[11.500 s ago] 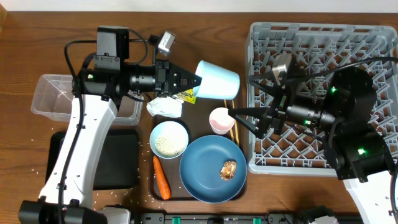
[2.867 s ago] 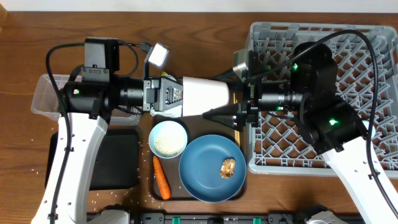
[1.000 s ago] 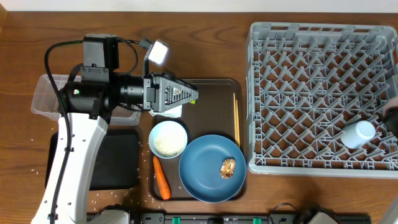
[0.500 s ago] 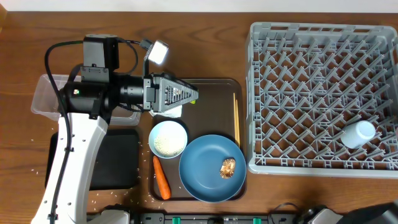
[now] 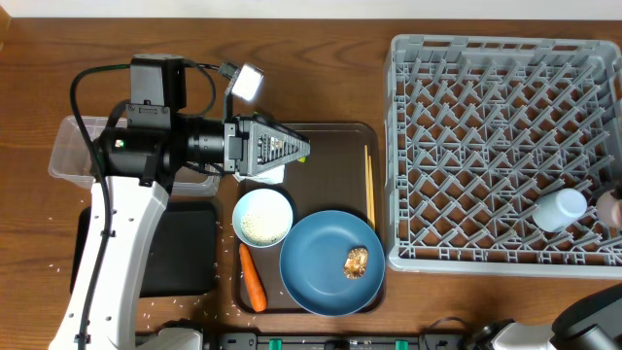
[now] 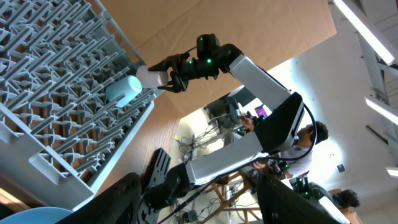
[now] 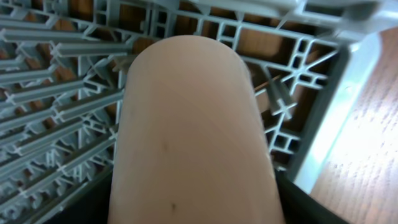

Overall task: Sort waste into correct bins and load items into the dishwasher rack
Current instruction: 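Carry pink cup with right gripper and place it in rack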

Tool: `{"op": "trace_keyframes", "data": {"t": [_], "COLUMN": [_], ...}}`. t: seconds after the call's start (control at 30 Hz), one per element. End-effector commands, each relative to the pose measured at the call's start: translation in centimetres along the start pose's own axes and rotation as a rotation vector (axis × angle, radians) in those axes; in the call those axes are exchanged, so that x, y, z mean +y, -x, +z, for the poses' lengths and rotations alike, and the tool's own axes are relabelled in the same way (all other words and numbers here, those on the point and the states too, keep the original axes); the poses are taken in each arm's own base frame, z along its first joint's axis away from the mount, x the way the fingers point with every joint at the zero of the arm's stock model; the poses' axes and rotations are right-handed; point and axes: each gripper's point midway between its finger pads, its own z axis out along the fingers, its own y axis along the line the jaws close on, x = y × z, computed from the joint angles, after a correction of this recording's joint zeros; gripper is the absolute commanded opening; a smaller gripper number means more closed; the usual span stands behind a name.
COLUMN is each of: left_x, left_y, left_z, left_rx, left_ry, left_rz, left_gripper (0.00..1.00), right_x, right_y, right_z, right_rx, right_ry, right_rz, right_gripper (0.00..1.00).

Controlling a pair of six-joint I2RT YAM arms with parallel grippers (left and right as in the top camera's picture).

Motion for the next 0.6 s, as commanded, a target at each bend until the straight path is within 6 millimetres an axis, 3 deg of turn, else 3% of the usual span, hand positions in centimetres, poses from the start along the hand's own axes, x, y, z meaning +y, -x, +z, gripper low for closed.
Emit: {"op": "trace_keyframes", "data": {"t": [0.0,0.17,0.33,0.5,0.57], "left_x": [-1.0,-1.0,-1.0,-1.0,-1.0], "left_y": [0.2,0.2,0.1,0.1,0.1], "left_z": [0.0,0.0,0.0,0.0,0.0], "left_rx": [0.001,0.001,0.001,0.001,0.001], "left_ry": [-0.011,-0.011,-0.011,-0.011,-0.01], "left_rz": [0.035,0.035,0.032,0.032,0.032], "left_gripper": [0.61,0.61,0.61,0.62,0.62], "right_x": [0.6,2.1,2.9,6.6,7.2], "right_y": [-0.3,-0.5,0.1,0.4,0.3], "right_z": [-0.2,-0.9,-2.1,-6.3,-8.4], "right_rx": [0.035,0.078,0.06,0.007,-0.028], "right_ry": [0.062,0.161,0.186,0.349,0.363], "right_rz": [0.036,0.078,0.055,-0.125,-0.174], "right_gripper": [0.72,0.81,0.81,0.79,0.71]}}
